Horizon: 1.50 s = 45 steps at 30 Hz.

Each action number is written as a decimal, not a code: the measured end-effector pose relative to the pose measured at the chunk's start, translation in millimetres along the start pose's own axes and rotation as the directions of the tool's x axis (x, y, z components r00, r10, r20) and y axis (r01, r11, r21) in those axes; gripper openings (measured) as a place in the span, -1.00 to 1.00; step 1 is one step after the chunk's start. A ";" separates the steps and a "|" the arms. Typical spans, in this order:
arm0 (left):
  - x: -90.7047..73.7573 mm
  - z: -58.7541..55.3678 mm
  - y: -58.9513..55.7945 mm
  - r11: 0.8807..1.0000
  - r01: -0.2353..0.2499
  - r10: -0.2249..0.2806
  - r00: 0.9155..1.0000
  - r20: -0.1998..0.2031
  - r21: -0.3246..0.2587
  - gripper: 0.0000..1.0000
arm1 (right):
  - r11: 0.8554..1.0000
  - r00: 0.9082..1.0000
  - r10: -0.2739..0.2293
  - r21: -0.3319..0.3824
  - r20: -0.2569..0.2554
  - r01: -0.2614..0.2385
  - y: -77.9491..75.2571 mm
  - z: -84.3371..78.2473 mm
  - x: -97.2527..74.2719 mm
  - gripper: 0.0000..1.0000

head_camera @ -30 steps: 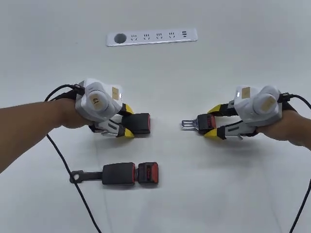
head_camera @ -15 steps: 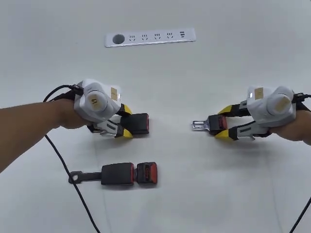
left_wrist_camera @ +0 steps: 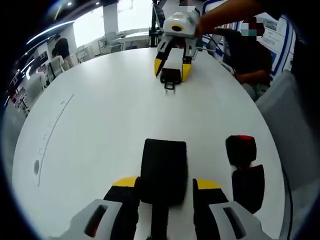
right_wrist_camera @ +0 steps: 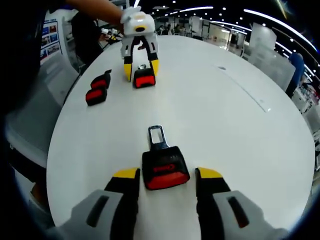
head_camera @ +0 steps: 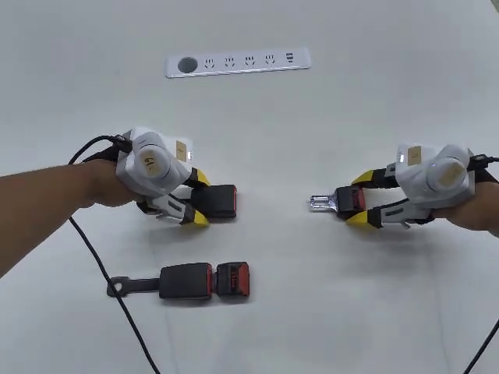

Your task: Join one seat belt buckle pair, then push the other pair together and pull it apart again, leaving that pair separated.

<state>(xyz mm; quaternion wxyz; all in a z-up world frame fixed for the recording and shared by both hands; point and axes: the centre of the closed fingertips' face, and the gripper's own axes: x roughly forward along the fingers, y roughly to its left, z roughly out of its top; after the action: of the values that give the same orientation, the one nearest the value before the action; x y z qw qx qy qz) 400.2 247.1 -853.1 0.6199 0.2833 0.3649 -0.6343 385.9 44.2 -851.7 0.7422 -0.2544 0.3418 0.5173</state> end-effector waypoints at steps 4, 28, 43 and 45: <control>-13.8 10.2 4.5 0.996 -0.068 0.071 0.996 0.061 -0.052 0.19 | 0.992 0.992 -0.083 0.103 0.100 0.073 -8.8 20.0 -6.9 0.28; -127.9 3.1 -52.1 0.794 -0.368 0.530 0.809 0.254 -0.485 1.00 | 0.844 0.847 -0.451 0.443 0.282 0.302 21.6 74.8 -57.5 0.92; -153.9 -22.1 -109.3 0.841 -0.336 0.484 0.818 0.312 -0.425 1.00 | 0.918 0.872 -0.355 0.303 0.337 0.257 101.8 105.2 -57.9 0.99; -157.1 -26.9 -114.7 0.843 -0.337 0.482 0.819 0.312 -0.419 1.00 | 0.927 0.881 -0.339 0.278 0.330 0.253 113.0 104.9 -56.7 0.99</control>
<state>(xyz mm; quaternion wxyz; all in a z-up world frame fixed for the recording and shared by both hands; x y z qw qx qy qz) 294.9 356.1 -728.2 0.8448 0.1052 0.2628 -0.4541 292.0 125.2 -743.9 0.8880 -0.1149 0.2083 0.3935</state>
